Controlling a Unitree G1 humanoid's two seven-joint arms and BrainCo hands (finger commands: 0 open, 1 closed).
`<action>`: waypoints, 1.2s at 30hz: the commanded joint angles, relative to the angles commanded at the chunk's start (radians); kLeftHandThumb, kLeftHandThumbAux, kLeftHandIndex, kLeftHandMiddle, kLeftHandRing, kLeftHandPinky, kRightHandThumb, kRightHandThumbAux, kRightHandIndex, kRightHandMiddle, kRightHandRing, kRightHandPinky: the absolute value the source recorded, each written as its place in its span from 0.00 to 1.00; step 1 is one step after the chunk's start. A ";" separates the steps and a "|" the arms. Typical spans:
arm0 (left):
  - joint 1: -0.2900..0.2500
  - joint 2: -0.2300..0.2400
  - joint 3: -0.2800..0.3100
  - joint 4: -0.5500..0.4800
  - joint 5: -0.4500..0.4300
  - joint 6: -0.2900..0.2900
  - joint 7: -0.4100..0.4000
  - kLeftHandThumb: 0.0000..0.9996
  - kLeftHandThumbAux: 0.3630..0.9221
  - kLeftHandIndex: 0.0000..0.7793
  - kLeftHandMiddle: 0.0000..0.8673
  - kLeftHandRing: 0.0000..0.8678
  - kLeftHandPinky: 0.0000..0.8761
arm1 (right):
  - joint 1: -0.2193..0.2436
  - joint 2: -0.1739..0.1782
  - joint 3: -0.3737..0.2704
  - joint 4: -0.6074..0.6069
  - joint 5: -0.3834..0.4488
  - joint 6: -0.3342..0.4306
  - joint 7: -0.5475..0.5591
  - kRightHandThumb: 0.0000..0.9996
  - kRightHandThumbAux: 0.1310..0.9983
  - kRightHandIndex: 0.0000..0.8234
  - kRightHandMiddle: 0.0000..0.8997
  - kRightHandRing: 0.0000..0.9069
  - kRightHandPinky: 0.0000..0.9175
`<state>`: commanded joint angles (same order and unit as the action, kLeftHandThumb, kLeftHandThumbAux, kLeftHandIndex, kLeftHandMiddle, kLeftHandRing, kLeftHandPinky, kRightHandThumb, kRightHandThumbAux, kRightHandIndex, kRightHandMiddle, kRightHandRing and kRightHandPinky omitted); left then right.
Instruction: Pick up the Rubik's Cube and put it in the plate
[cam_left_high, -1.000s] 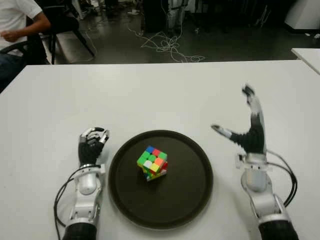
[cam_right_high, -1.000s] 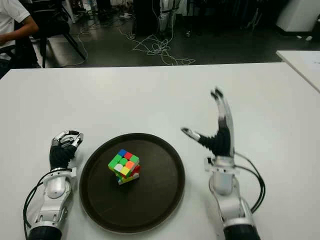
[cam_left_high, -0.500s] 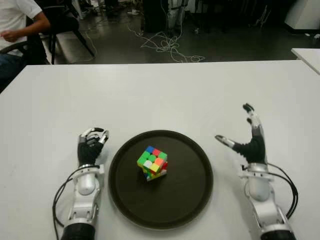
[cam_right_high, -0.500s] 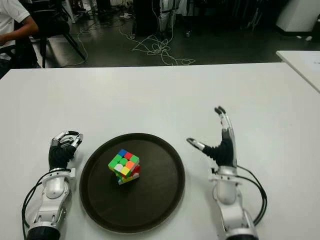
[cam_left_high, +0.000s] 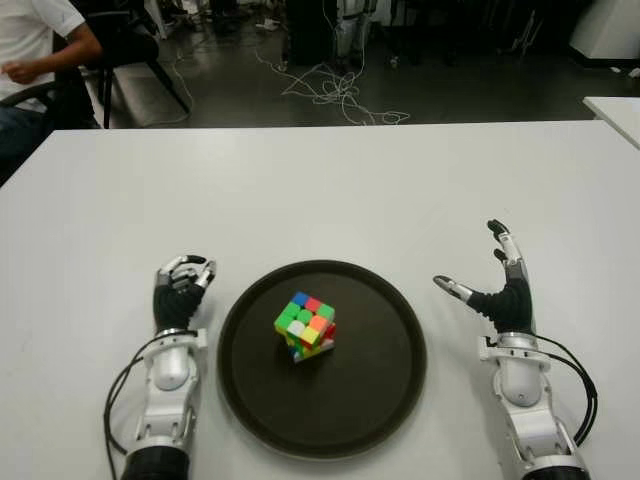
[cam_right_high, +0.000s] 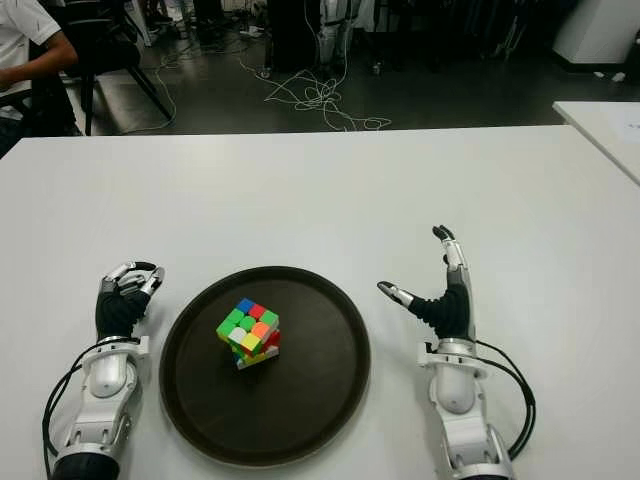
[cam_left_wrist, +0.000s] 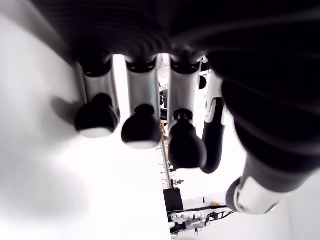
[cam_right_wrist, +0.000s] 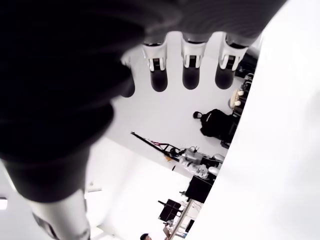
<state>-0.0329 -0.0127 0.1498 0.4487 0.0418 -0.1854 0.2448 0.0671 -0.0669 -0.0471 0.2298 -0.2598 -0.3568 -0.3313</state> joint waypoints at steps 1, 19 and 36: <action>0.000 -0.001 0.000 0.000 -0.001 -0.001 0.001 0.72 0.60 0.57 0.95 0.97 0.96 | 0.000 0.000 0.000 -0.002 0.000 0.002 0.000 0.00 0.80 0.00 0.00 0.00 0.00; -0.023 0.022 -0.006 0.049 0.015 -0.015 -0.003 0.72 0.60 0.57 0.94 0.95 0.92 | 0.023 0.013 -0.005 -0.171 0.015 0.301 0.054 0.00 0.70 0.22 0.26 0.25 0.26; -0.015 0.024 -0.013 0.041 0.031 -0.020 0.012 0.72 0.60 0.57 0.94 0.95 0.92 | 0.051 0.043 -0.001 -0.222 0.017 0.398 0.045 0.13 0.79 0.70 0.73 0.73 0.73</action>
<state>-0.0481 0.0109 0.1372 0.4896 0.0723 -0.2051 0.2566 0.1178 -0.0236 -0.0484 0.0081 -0.2431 0.0408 -0.2866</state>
